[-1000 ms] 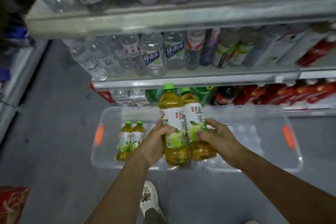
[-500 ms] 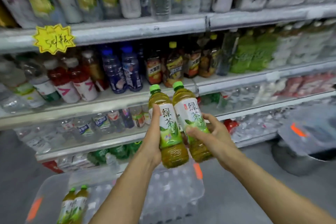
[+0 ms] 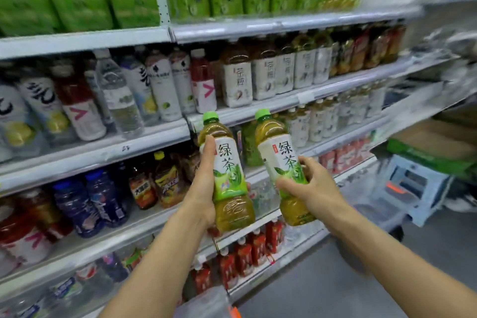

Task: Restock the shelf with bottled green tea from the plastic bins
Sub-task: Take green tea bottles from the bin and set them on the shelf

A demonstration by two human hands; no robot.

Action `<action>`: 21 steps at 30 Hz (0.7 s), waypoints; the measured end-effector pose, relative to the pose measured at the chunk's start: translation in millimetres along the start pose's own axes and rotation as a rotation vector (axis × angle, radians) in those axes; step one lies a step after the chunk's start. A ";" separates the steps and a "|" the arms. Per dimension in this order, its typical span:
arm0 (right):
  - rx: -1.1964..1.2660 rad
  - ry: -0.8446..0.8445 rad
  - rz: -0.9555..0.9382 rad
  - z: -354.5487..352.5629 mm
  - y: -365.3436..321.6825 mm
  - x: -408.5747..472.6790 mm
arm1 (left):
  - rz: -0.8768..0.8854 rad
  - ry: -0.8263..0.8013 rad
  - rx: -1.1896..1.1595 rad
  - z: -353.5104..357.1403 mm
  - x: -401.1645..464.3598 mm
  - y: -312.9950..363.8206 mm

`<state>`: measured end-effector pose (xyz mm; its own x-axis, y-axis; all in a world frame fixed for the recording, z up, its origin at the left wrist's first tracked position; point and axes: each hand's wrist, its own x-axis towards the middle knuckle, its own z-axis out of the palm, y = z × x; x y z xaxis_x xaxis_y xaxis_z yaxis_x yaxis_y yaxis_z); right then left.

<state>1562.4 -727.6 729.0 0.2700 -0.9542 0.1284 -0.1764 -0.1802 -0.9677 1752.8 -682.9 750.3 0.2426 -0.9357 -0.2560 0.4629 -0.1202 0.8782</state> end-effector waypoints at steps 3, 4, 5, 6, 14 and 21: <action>-0.014 0.038 -0.053 -23.1 -11.0 18.0 | 0.027 -0.042 0.028 26.9 24.2 13.3; -0.009 0.048 -0.062 -30.5 -14.0 25.8 | 0.042 -0.066 0.033 36.1 32.7 16.4; -0.003 0.057 -0.072 -37.4 -16.5 35.2 | 0.052 -0.091 0.039 45.8 40.1 19.5; -0.003 0.067 -0.082 -43.9 -19.2 45.9 | 0.060 -0.114 0.046 55.2 46.3 23.0; 0.029 0.118 -0.214 -82.7 -40.4 159.8 | 0.086 -0.161 0.090 113.0 119.2 60.4; 0.060 0.077 -0.365 -107.6 -58.9 252.6 | 0.248 -0.164 0.101 159.6 183.1 88.9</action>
<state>1539.1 -983.7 841.7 0.2321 -0.8453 0.4813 -0.0256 -0.4999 -0.8657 1702.3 -917.8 846.0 0.1931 -0.9807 0.0320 0.3179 0.0934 0.9435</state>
